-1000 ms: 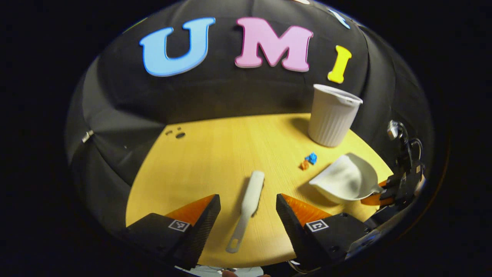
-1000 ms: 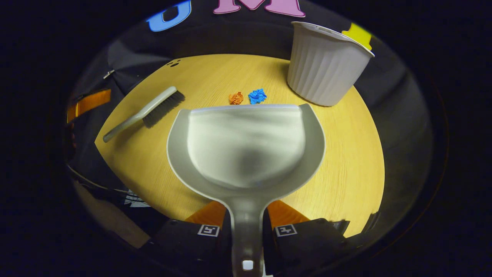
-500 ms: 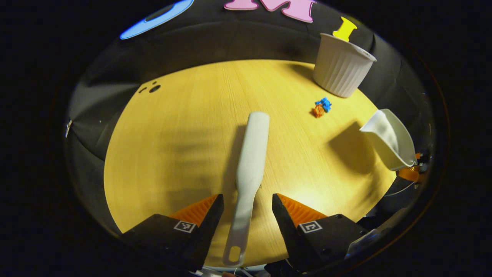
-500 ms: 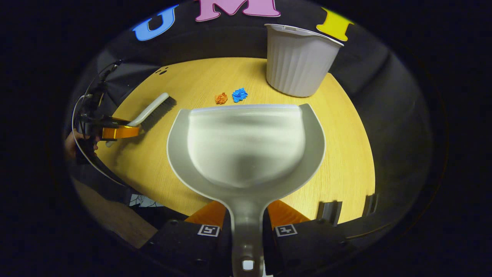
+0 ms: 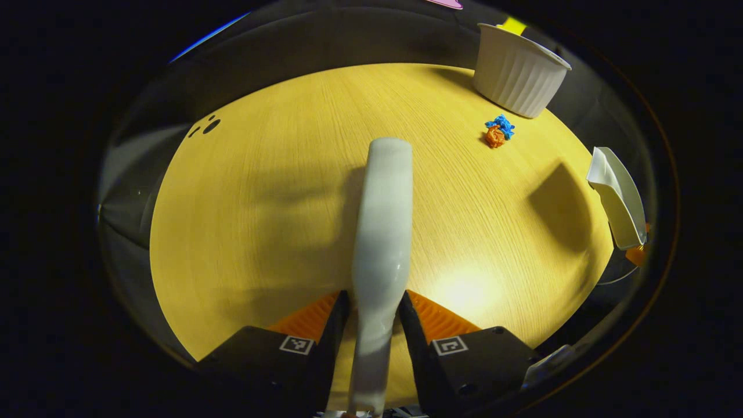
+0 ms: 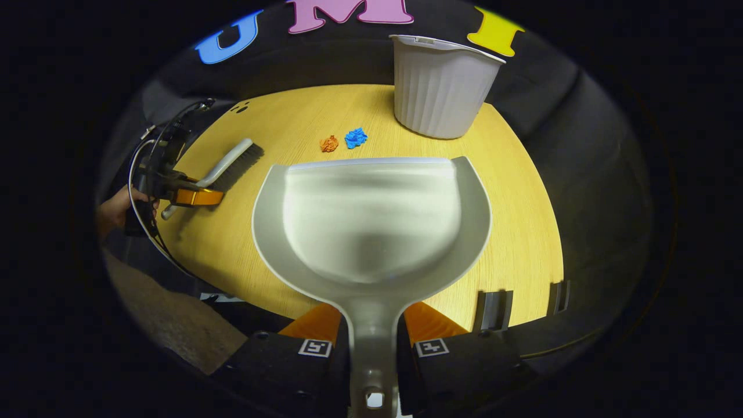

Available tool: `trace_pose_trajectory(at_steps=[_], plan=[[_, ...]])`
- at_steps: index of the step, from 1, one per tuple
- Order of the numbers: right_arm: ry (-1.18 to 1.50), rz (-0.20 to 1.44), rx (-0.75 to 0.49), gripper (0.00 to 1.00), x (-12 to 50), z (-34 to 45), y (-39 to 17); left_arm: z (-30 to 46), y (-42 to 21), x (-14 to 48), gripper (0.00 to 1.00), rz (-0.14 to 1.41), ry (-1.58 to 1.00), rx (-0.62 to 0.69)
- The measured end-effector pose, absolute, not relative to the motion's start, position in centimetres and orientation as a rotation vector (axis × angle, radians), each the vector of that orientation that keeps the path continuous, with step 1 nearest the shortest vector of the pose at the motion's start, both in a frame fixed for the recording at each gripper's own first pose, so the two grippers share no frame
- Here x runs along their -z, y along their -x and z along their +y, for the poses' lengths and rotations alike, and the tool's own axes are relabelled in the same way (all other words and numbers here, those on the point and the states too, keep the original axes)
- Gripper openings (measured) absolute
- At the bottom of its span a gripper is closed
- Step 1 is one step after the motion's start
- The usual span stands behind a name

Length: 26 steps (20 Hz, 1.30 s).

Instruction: Pick up the small broom and dustpan from the desktop, sweep the trash into the dustpan with the broom, and then empty the trash into the garbage bin.

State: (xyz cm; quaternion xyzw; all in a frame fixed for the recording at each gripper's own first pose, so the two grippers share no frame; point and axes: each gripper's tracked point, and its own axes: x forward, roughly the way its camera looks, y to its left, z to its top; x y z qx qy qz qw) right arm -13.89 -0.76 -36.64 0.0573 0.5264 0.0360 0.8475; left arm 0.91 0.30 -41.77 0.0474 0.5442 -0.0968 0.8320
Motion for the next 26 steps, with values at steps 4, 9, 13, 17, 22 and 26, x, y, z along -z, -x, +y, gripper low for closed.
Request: trace_pose_trajectory(at_steps=[4, 9, 13, 17, 22, 26], plan=[[-0.042, 1.146, -0.165, 0.37, 36.2, -0.8, 13.4, -0.3, -2.1, 40.8, 0.28, 1.118, -0.136, 0.238], [0.085, 1.240, -0.260, 0.37, 36.9, -1.9, 11.5, -3.4, -7.9, 37.5, 0.24, 1.021, -0.199, 0.318], [0.082, 1.321, -0.298, 0.37, 38.3, -2.2, 10.7, -7.0, -13.3, 35.7, 0.25, 0.970, -0.235, 0.384], [0.072, 1.344, -0.326, 0.40, 39.3, -2.6, 10.0, -10.2, -17.2, 36.0, 0.25, 0.963, -0.329, 0.452], [0.076, 1.365, -0.350, 0.40, 40.7, -3.2, 9.5, -13.7, -18.7, 37.8, 0.25, 1.014, -0.389, 0.516], [0.054, 1.371, -0.348, 0.37, 41.3, -3.6, 9.0, -16.0, -17.8, 38.5, 0.25, 1.066, -0.390, 0.590]])
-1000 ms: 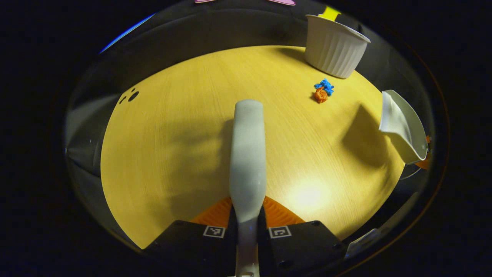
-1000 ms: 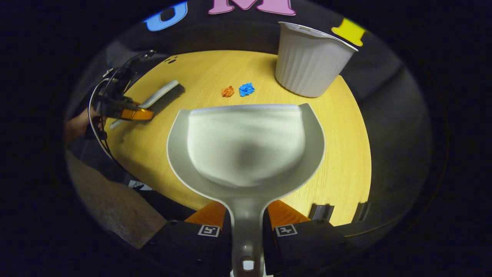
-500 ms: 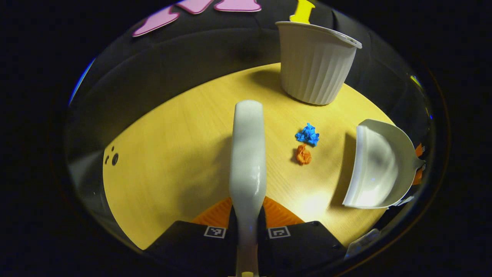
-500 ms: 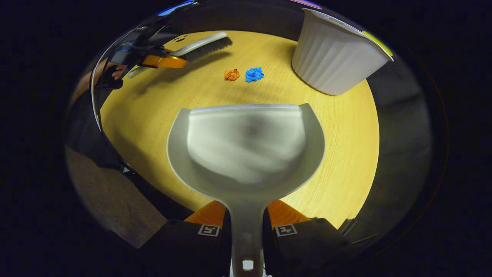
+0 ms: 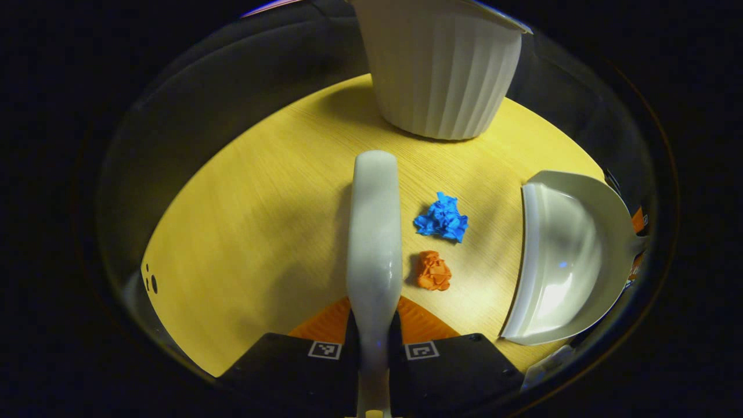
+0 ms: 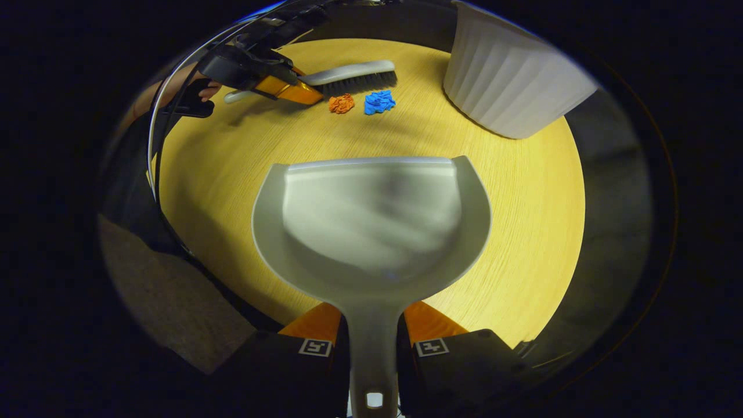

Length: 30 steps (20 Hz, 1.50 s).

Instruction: Pick up the small broom and dustpan from the desktop, sweep the trash into the dustpan with the broom, and then empty the trash into the garbage bin.

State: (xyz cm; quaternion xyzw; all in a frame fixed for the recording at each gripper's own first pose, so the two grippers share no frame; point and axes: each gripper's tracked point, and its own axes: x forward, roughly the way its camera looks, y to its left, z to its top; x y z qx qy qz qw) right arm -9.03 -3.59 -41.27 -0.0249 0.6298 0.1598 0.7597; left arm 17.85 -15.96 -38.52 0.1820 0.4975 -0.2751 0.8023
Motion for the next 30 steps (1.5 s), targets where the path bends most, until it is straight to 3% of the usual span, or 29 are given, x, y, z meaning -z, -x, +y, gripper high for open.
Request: trace_pose_trajectory(at_steps=[4, 9, 11, 17, 23, 30], plan=[[0.060, 1.354, -0.349, 0.37, 41.5, -3.7, 8.5, -18.5, -15.7, 37.7, 0.25, 1.099, -0.366, 0.708], [0.054, 1.319, -0.349, 0.37, 41.8, -3.4, 8.5, -24.2, -7.5, 35.7, 0.25, 1.240, -0.127, 0.978], [0.038, 1.295, -0.339, 0.37, 42.1, -3.2, 8.6, -25.4, -5.6, 34.3, 0.25, 1.251, -0.090, 0.997], [-0.007, 1.253, -0.275, 0.37, 43.2, -3.2, 9.4, -24.5, -5.1, 28.9, 0.25, 1.139, -0.093, 0.895], [-0.077, 1.177, -0.153, 0.37, 41.2, -3.4, 9.1, -17.0, -5.9, 26.3, 0.25, 1.028, -0.096, 0.662], [-0.126, 1.139, 0.036, 0.40, 36.0, -6.5, 7.7, -10.4, -3.5, 27.6, 0.25, 1.033, -0.063, 0.502]])
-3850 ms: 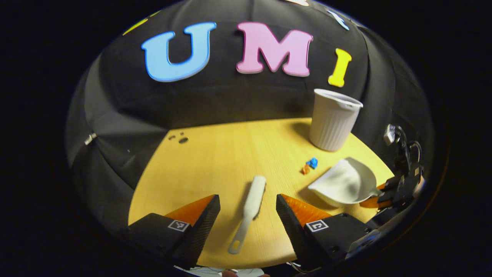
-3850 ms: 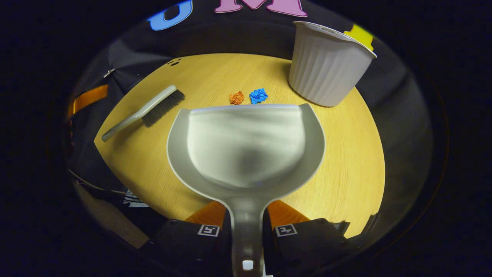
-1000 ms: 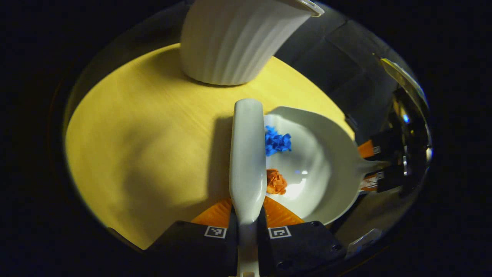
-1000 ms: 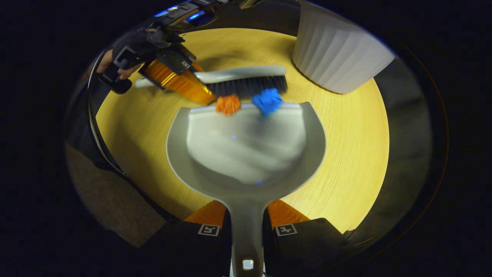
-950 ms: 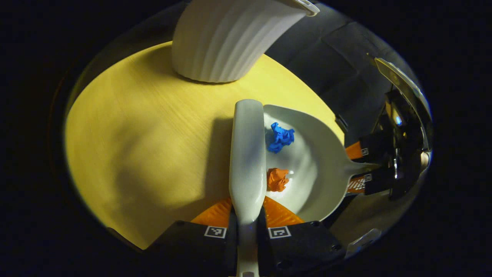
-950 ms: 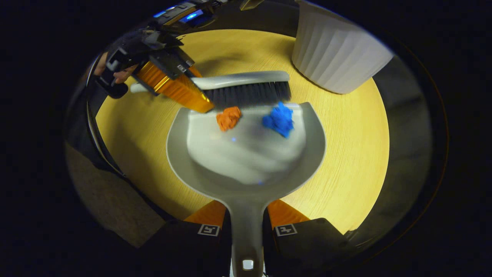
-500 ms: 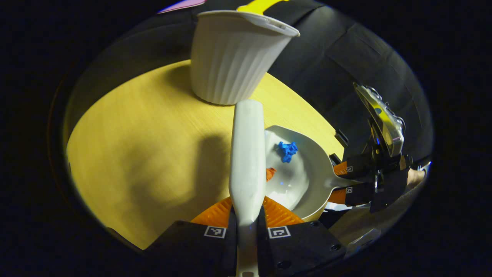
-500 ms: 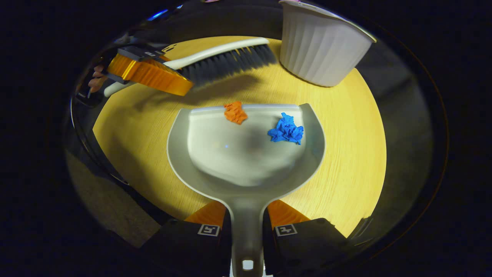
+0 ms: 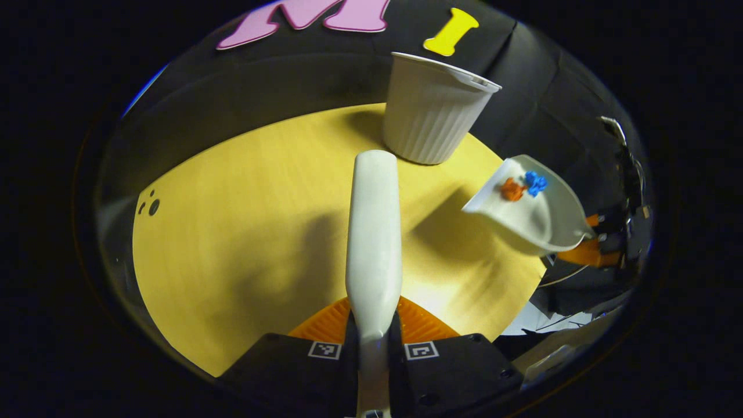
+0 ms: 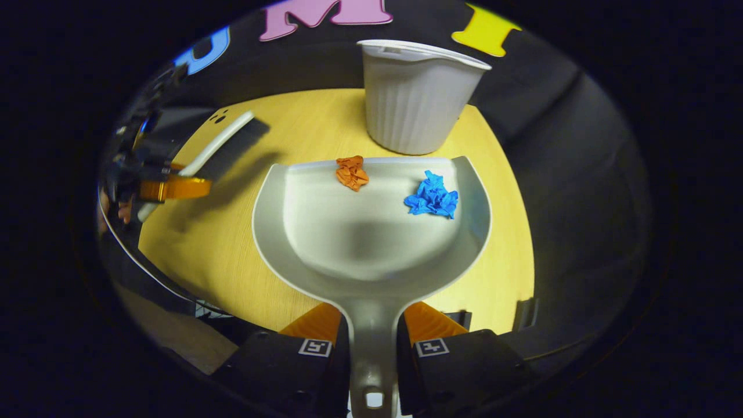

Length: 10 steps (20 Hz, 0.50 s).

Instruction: Pick up the small broom and dustpan from the desktop, sweep the trash into the dustpan with the broom, and then empty the trash into the garbage bin.

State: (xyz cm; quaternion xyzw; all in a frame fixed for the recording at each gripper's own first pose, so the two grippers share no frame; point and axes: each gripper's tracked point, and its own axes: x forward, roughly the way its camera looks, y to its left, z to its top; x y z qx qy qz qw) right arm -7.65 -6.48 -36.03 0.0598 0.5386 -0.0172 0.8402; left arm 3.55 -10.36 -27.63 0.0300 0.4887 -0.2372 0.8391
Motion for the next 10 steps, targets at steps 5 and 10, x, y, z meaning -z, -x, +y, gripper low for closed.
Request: trace_pose_trajectory(at_steps=[5, 10], plan=[[-0.158, 1.077, 0.120, 0.40, 29.4, -9.5, 5.4, -7.0, -0.2, 29.7, 0.24, 1.071, -0.037, 0.491], [-0.149, 1.013, 0.212, 0.37, 23.8, -13.4, 1.8, -4.4, 2.0, 31.2, 0.25, 1.088, 0.012, 0.492]])
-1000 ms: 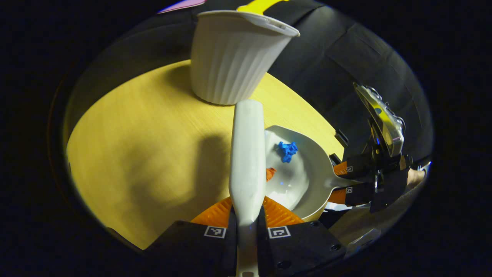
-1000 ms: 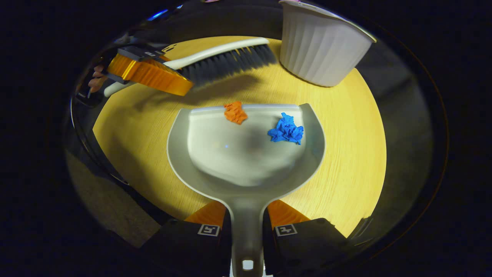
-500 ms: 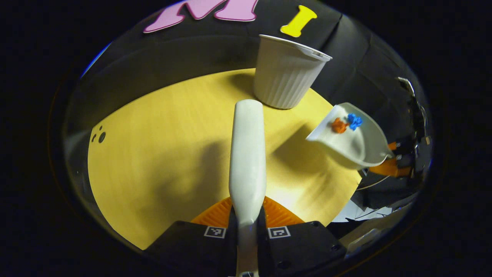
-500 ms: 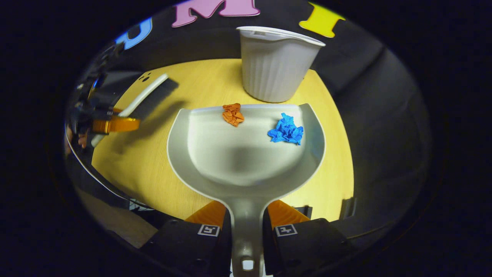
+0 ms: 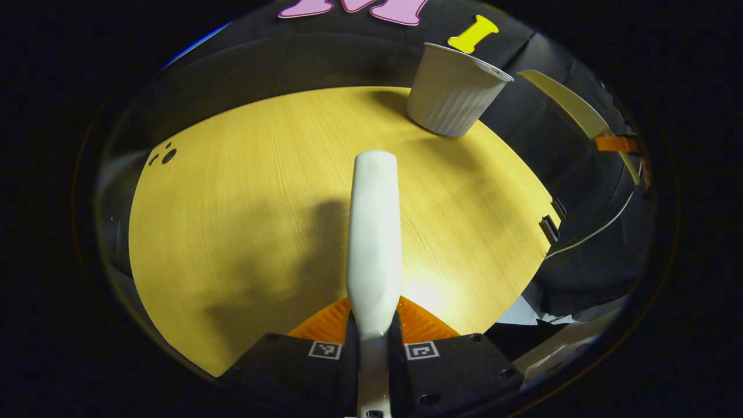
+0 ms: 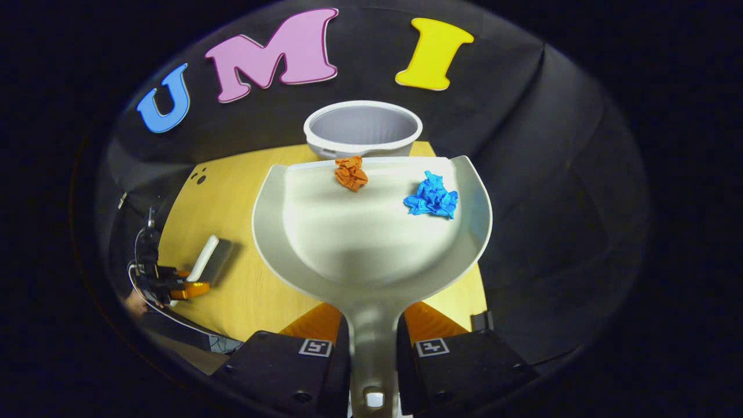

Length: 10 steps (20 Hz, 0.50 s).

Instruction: Pick up the small broom and dustpan from the desktop, sweep the trash into the dustpan with the broom, and then empty the trash into the garbage bin.

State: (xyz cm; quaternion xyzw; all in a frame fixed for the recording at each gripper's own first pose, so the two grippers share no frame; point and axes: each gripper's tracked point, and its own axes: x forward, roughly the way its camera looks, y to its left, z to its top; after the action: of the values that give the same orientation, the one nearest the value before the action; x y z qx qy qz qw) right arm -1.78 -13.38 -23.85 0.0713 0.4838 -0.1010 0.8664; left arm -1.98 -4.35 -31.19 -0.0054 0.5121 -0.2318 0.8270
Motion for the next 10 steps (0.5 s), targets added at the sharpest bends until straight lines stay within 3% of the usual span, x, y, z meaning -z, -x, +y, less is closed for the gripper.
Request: trace_pose_trajectory(at_steps=[5, 9, 10], plan=[[-0.004, 1.009, 0.298, 0.37, 22.0, -18.4, -3.7, -2.2, 2.1, 31.1, 0.25, 1.074, 0.027, 0.471], [0.157, 1.049, 0.290, 0.34, 21.2, -21.0, -8.1, -1.1, 1.8, 31.4, 0.25, 1.079, 0.050, 0.446], [0.197, 1.068, 0.285, 0.37, 21.3, -21.5, -8.5, -0.9, 1.7, 31.5, 0.25, 1.082, 0.059, 0.441]])
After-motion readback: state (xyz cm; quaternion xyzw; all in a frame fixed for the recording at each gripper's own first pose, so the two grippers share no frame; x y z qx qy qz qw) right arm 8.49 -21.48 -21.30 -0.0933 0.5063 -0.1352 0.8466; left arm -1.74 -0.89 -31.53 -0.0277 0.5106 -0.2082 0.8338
